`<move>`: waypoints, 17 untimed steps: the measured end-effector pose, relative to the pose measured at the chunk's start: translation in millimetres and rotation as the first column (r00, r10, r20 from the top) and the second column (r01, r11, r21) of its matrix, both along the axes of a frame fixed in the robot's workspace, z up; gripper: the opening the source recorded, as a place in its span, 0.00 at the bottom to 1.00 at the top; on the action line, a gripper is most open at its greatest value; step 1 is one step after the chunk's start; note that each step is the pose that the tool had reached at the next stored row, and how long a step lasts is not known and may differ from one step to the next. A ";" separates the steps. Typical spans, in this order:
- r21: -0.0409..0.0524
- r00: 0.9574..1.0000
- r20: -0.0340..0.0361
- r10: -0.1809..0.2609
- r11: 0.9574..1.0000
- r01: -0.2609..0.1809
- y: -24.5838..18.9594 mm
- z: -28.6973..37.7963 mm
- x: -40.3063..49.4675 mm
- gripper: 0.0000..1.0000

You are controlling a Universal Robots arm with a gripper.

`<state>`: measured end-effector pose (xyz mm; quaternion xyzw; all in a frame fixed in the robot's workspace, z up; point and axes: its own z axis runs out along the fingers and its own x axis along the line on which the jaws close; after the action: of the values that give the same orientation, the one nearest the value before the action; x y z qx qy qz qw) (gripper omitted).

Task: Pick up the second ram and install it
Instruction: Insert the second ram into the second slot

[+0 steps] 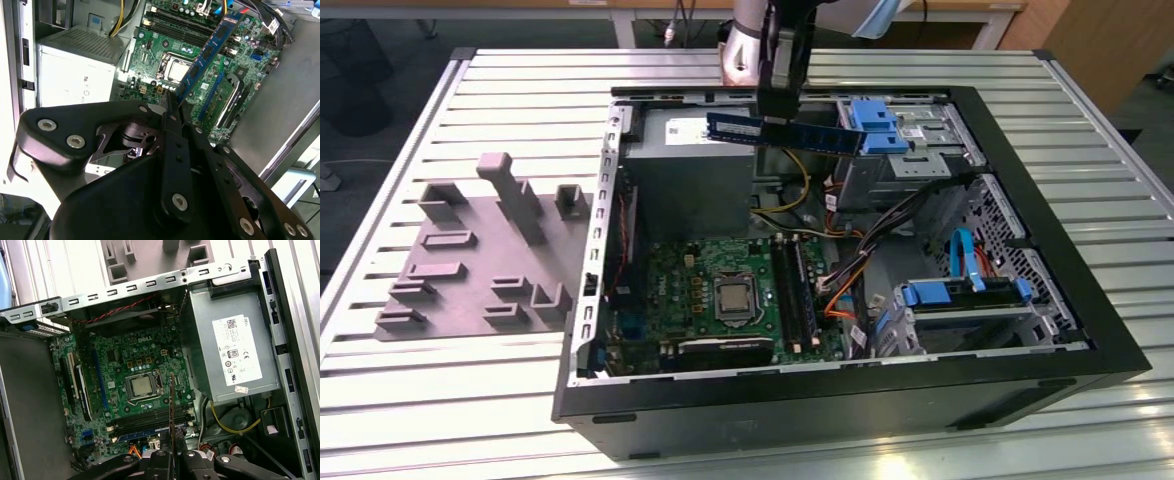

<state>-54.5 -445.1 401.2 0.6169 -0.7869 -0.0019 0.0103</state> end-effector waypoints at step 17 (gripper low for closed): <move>0.000 1.000 0.000 -0.017 1.000 0.017 0.0 0.0 0.0 0.14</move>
<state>-54.5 -445.1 401.2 0.6103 -0.7921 -0.0020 0.0103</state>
